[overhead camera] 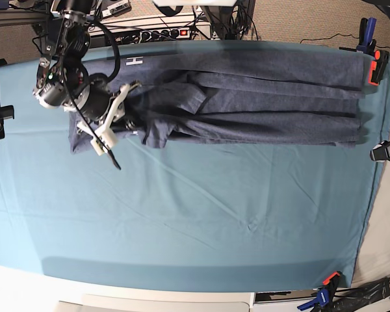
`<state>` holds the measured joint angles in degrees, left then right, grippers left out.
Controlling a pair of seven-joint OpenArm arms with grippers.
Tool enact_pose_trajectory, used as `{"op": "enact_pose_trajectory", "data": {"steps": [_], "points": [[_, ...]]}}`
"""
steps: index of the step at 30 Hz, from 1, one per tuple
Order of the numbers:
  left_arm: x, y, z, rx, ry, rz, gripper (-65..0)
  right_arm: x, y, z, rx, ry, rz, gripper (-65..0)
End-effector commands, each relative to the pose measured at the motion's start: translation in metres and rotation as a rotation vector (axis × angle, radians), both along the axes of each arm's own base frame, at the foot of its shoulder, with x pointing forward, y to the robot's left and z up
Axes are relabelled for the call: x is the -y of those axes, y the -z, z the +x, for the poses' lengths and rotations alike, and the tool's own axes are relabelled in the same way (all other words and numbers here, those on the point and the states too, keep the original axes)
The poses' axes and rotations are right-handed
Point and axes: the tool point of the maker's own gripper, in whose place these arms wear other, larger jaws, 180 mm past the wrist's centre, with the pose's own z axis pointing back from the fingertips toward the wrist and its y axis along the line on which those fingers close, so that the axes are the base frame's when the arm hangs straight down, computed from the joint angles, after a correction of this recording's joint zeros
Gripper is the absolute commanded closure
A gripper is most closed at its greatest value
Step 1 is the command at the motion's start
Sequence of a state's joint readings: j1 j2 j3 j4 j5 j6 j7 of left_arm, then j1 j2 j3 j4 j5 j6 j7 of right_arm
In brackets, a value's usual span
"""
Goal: Fold the T-shirt properly
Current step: 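Push the right gripper along the shirt's end, tucking loose fabric inward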
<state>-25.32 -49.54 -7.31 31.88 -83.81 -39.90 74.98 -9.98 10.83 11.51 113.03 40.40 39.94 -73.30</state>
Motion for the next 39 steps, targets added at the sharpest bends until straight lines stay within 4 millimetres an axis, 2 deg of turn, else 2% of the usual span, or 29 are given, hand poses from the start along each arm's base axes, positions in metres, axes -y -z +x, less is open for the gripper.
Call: {"op": "enact_pose_trajectory", "data": {"steps": [1,14,23,28,33,39], "points": [[-0.013,-0.021,0.011,0.059,-0.021,0.015,-25.5,-0.002,-0.012,0.004,0.043,-0.009,0.017,0.0],[-0.013,-0.021,0.011,0.060,-0.022,0.015,-25.5,-0.021,-0.012,-0.017,-0.027,-0.068,0.134,0.0],[-0.013,-0.021,0.011,0.060,-0.022,0.015,-25.5,-0.026,-0.012,-0.023,-0.053,-0.093,0.158,0.0],[-0.013,-0.021,0.011,0.060,-0.022,0.015,-25.5,-0.034,-0.019,-0.025,-0.049,-0.114,0.212,0.0],[-0.013,-0.021,0.011,0.059,-0.021,0.015,-25.5,-0.032,-0.018,-0.026,-0.053,-0.115,0.207,0.0],[-0.013,-0.021,0.011,0.060,-0.022,0.015,-25.5,-0.010,-0.007,-0.040,-0.102,-0.128,0.124,0.0]]}}
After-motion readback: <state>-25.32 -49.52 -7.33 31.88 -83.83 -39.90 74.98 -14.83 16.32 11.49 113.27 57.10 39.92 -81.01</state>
